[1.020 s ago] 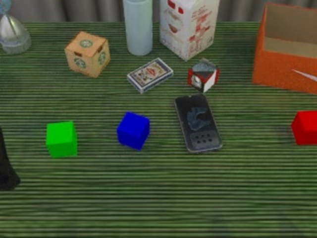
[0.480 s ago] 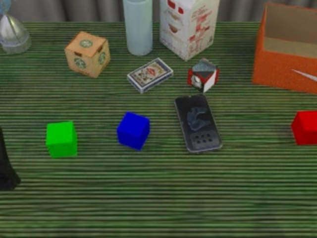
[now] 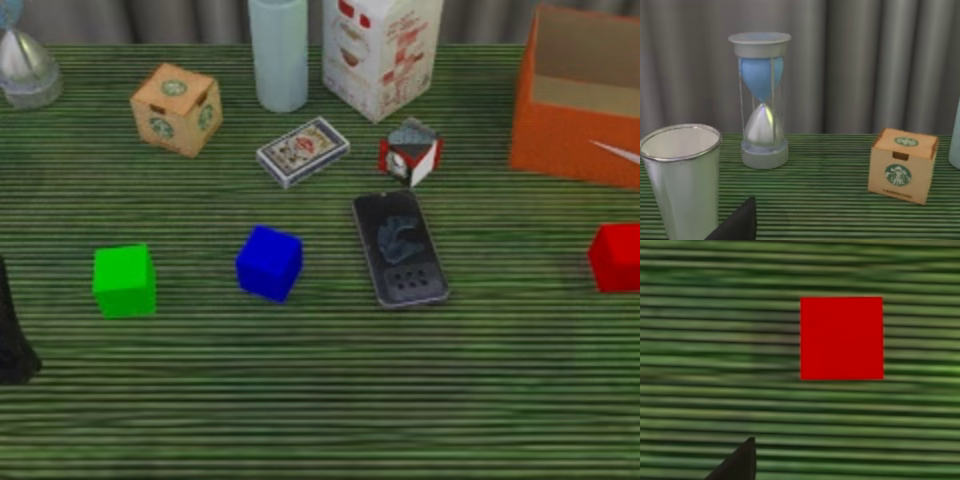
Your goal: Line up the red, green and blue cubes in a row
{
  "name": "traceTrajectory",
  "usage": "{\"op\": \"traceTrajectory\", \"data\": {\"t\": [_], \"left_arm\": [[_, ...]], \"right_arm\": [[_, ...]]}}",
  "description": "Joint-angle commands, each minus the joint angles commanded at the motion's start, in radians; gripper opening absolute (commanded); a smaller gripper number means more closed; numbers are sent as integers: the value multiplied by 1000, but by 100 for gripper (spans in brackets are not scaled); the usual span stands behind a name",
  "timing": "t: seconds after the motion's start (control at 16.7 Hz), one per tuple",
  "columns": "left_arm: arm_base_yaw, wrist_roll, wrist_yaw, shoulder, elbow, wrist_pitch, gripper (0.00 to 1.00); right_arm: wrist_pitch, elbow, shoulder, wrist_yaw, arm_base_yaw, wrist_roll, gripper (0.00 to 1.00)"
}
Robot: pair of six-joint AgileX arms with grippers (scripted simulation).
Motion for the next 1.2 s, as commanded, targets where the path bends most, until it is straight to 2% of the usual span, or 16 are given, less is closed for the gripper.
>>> {"op": "traceTrajectory", "data": {"t": [0.3, 0.54, 1.02, 1.2], "left_arm": [[0, 0, 0, 0, 0, 0, 100], [0, 0, 0, 0, 0, 0, 100], [0, 0, 0, 0, 0, 0, 100], [0, 0, 0, 0, 0, 0, 100]], "right_arm": [[-219, 312, 416, 1, 11, 6, 100], [-311, 468, 583, 1, 16, 8, 100], [-321, 494, 609, 1, 12, 8, 100], [-250, 447, 637, 1, 16, 7, 100]]}}
